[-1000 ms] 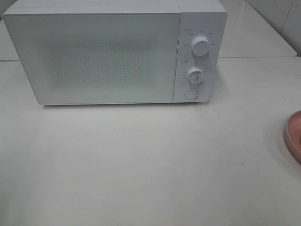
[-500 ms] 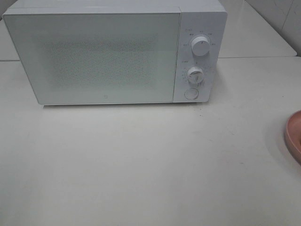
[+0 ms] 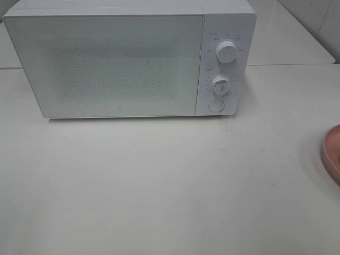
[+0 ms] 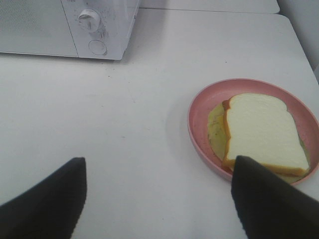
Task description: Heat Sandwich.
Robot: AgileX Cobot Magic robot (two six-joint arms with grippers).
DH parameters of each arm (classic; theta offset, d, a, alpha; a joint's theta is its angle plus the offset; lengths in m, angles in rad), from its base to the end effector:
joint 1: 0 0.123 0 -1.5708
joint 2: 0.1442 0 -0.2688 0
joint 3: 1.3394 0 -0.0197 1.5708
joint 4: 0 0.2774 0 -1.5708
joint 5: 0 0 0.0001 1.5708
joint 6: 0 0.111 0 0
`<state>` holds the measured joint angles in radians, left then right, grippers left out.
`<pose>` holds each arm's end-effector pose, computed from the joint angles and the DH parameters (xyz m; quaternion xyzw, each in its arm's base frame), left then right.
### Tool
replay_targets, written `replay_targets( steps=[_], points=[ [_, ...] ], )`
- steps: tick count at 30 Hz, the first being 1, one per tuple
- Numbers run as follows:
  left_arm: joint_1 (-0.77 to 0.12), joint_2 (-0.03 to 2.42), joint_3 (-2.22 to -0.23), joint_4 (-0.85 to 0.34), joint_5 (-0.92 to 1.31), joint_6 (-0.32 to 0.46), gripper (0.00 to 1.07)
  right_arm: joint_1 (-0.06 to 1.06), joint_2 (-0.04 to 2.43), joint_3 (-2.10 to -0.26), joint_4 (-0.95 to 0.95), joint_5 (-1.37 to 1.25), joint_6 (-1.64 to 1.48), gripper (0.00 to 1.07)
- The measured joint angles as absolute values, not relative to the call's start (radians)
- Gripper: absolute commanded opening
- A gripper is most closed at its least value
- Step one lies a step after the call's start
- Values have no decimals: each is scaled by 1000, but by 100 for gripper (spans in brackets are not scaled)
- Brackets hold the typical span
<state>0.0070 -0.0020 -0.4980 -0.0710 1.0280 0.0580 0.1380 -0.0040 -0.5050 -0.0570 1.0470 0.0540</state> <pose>0.0542 -0.0064 0.2839 0.0223 0.8438 -0.0181 0.5359 0.0524 0.0017 0.2843 -0.0345 0.8462 0.0225 0.5313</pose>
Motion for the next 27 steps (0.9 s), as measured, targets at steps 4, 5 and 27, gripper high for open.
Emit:
replay_targets(
  steps=[4,5,27],
  points=[
    [7,-2,-498,-71,1028,58,102,138,-4,-505,-57,1047,54,76],
    [7,-2,-498,-71,1028,58,102,138,-4,-505,-57,1047,54,76],
    [7,-4,-498,-71,1028,58,101,138,-4,-505,-57,1047,54,76]
  ],
)
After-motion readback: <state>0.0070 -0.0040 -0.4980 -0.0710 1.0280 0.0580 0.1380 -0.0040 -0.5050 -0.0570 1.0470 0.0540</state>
